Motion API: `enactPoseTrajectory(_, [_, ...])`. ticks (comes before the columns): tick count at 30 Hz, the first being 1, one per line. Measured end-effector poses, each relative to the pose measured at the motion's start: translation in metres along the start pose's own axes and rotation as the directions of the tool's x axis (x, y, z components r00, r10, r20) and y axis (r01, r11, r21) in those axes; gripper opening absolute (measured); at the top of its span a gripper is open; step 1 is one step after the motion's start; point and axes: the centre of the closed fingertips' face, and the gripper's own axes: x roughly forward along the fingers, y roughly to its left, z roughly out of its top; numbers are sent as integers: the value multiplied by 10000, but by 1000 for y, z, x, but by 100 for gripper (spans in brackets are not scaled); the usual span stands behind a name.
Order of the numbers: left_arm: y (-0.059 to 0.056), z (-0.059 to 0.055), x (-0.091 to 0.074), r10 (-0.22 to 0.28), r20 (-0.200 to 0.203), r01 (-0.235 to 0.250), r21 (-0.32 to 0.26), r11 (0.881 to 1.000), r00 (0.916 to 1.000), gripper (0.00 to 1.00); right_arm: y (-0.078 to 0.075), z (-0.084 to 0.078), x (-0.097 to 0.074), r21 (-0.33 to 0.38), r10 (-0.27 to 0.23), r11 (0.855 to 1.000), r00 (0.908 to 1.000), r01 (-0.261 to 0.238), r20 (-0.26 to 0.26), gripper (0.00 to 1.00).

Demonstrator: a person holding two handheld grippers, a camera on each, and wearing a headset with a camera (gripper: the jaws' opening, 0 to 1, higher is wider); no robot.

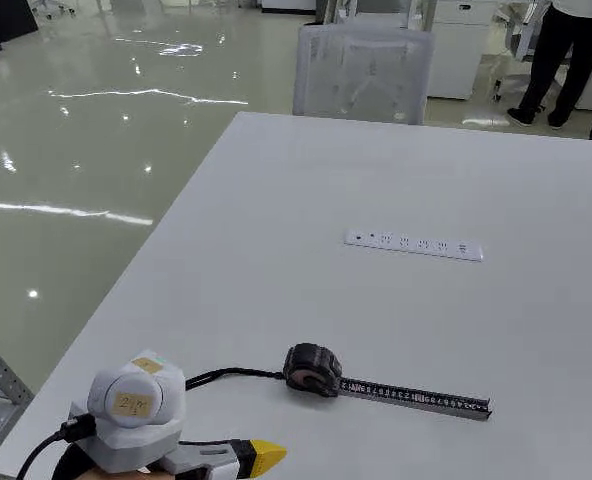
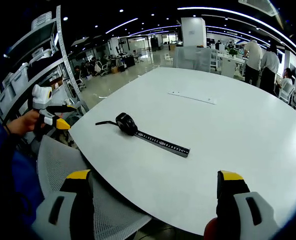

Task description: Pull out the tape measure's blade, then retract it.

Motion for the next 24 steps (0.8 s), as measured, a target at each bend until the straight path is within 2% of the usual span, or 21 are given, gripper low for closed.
enactPoseTrajectory(10, [-2, 3, -9, 413, -265, -408, 177, 9990, 9988, 100, 5, -1, -13, -221, -99, 9997, 9999, 100, 31, 100])
enactPoseTrajectory(16, [-9, 2, -7, 546, -400, -540, 169, 9984, 9977, 100, 1, -1, -9, -328, -72, 9994, 10000, 74, 68, 100])
enactPoseTrajectory(22, [-12, 0, -5, 872, -424, -880, -166, 9960, 9953, 99, 0, -4, -8, -527, -121, 9985, 9999, 119, -31, 100])
enactPoseTrajectory(24, [-15, -2, -3, 817, -435, -832, -319, 9960, 9957, 99, 0, -4, -7, -561, -89, 9984, 10000, 87, -29, 100])
